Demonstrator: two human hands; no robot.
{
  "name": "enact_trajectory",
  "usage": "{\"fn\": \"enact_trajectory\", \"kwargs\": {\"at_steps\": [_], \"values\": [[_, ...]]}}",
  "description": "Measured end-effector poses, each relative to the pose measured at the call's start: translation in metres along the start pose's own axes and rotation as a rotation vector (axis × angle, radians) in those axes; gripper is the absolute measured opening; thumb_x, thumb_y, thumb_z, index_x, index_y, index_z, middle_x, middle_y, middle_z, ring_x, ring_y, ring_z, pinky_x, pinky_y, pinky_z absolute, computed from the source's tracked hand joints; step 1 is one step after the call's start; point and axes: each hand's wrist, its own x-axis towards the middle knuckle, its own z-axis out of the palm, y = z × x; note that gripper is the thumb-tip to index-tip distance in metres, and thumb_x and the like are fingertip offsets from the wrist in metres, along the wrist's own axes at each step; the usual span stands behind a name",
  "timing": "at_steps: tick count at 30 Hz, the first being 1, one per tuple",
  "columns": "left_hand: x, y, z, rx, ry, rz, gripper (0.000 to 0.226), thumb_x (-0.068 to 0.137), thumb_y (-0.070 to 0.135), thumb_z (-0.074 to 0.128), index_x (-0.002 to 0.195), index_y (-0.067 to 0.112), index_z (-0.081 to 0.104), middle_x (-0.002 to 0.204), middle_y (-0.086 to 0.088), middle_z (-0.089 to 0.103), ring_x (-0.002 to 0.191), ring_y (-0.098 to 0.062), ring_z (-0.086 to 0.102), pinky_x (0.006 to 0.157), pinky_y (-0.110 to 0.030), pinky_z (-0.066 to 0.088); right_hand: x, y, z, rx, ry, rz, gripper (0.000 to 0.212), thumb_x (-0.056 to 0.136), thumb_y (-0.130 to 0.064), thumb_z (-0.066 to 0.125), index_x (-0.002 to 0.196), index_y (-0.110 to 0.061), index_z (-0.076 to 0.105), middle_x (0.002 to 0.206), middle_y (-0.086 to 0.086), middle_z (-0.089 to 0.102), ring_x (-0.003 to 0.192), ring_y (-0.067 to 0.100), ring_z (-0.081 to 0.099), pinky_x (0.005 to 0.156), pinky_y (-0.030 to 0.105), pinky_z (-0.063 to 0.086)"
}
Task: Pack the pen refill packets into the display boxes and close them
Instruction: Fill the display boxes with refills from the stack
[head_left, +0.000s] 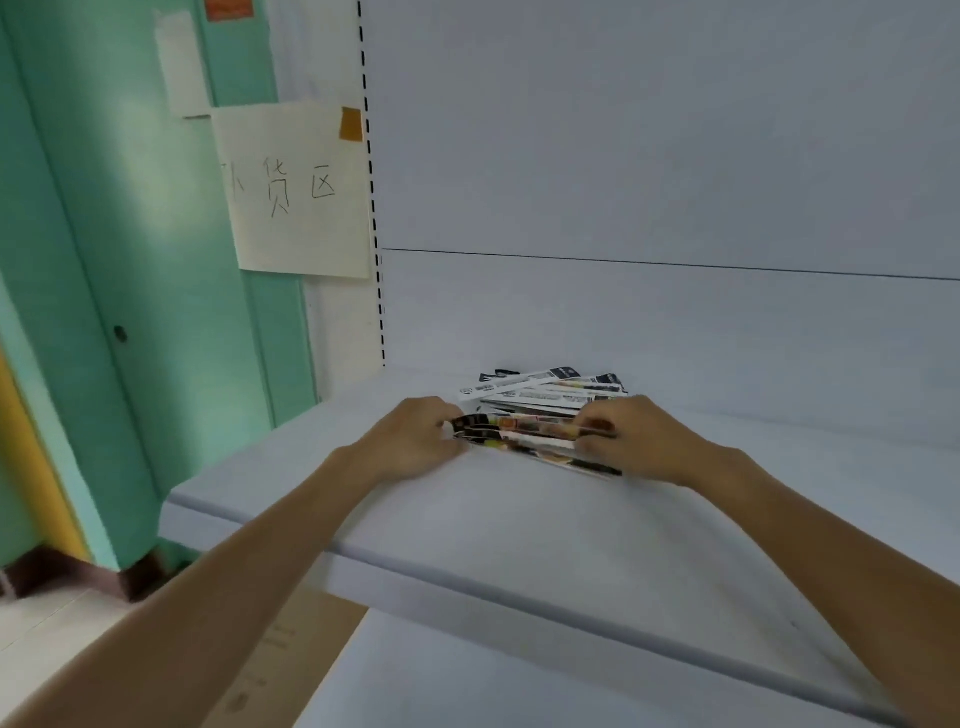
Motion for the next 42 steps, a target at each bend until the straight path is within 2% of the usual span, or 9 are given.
{"fn": "enact_trajectory", "kwargs": {"at_steps": [5,17,19,22,25,28,32,37,42], "values": [[0.005,-0.004,0.000,-0.102,0.110,0.010,0.019,0.091,0.021,0.056,0.084,0.004,0.063,0.073,-0.004,0.059,0.071,-0.022,0.050,0.061,-0.023,0.035,0.003,-0.009,-0.006,0.025,0.002,0.069,0.014,0.087,-0.015,0.059,0.076,-0.009,0.053,0.067,-0.003,0.049,0.061,0.011,0.042,0.056,0.024,0.032],[0.008,-0.005,0.005,-0.291,0.120,0.039,0.010,0.088,0.012,0.054,0.090,0.014,0.063,0.081,-0.009,0.061,0.075,-0.019,0.053,0.062,-0.023,0.035,-0.006,-0.014,-0.005,0.082,-0.002,0.089,0.035,0.083,-0.043,0.064,0.079,-0.009,0.058,0.069,-0.005,0.048,0.065,0.010,0.041,0.057,0.021,0.029],[0.007,-0.004,0.004,-0.242,0.147,0.035,0.016,0.089,0.015,0.054,0.102,0.015,0.062,0.089,-0.004,0.059,0.088,-0.021,0.055,0.071,-0.025,0.038,-0.006,-0.017,-0.002,0.101,0.025,0.085,0.037,0.088,-0.043,0.059,0.079,-0.007,0.057,0.069,-0.005,0.050,0.062,0.009,0.043,0.053,0.016,0.032],[0.001,0.005,-0.002,0.109,0.300,0.143,0.059,0.085,0.030,0.057,0.139,0.021,0.035,0.131,-0.002,0.041,0.126,-0.020,0.033,0.104,-0.033,0.028,-0.004,-0.021,0.002,0.138,0.058,0.093,0.028,0.090,-0.039,0.056,0.091,-0.011,0.060,0.091,-0.002,0.061,0.077,0.009,0.054,0.062,0.014,0.041],[0.000,0.025,-0.003,0.361,0.277,0.410,0.073,0.081,0.041,0.058,0.144,0.027,0.024,0.135,0.002,0.037,0.129,-0.017,0.028,0.107,-0.033,0.021,-0.002,-0.031,0.002,0.165,0.064,0.064,0.020,0.086,-0.034,0.061,0.098,-0.018,0.060,0.102,-0.003,0.062,0.093,0.015,0.058,0.076,0.025,0.047],[0.003,0.029,0.006,0.510,0.209,0.411,0.043,0.088,0.033,0.047,0.129,0.020,0.041,0.119,0.000,0.049,0.114,-0.022,0.046,0.089,-0.031,0.032,0.003,-0.040,-0.001,0.279,0.078,0.082,0.021,0.082,-0.043,0.065,0.093,-0.026,0.062,0.091,-0.011,0.064,0.087,0.006,0.059,0.070,0.018,0.044],[0.003,0.005,-0.006,0.373,0.232,0.191,0.019,0.091,0.031,0.041,0.100,0.016,0.049,0.098,-0.001,0.055,0.094,-0.026,0.055,0.071,-0.031,0.036,-0.006,-0.013,0.001,0.244,0.098,0.217,0.023,0.084,-0.047,0.061,0.091,-0.025,0.066,0.093,-0.007,0.066,0.086,0.010,0.060,0.074,0.021,0.044],[0.008,-0.020,-0.027,0.167,0.174,-0.066,0.026,0.092,0.041,0.040,0.073,0.023,0.042,0.078,-0.002,0.055,0.080,-0.027,0.052,0.063,-0.032,0.033,-0.013,-0.006,0.010,0.048,0.049,0.102,0.021,0.079,-0.022,0.072,0.100,-0.016,0.071,0.092,-0.008,0.062,0.085,0.010,0.058,0.079,0.018,0.046],[0.000,-0.013,-0.023,0.147,0.196,0.043,0.024,0.096,0.029,0.035,0.079,0.013,0.041,0.073,0.000,0.048,0.072,-0.026,0.048,0.059,-0.033,0.031,-0.004,-0.018,0.016,-0.213,0.149,-0.027,0.016,0.086,-0.015,0.060,0.098,-0.015,0.070,0.105,-0.003,0.061,0.098,0.015,0.056,0.082,0.026,0.043]]}}
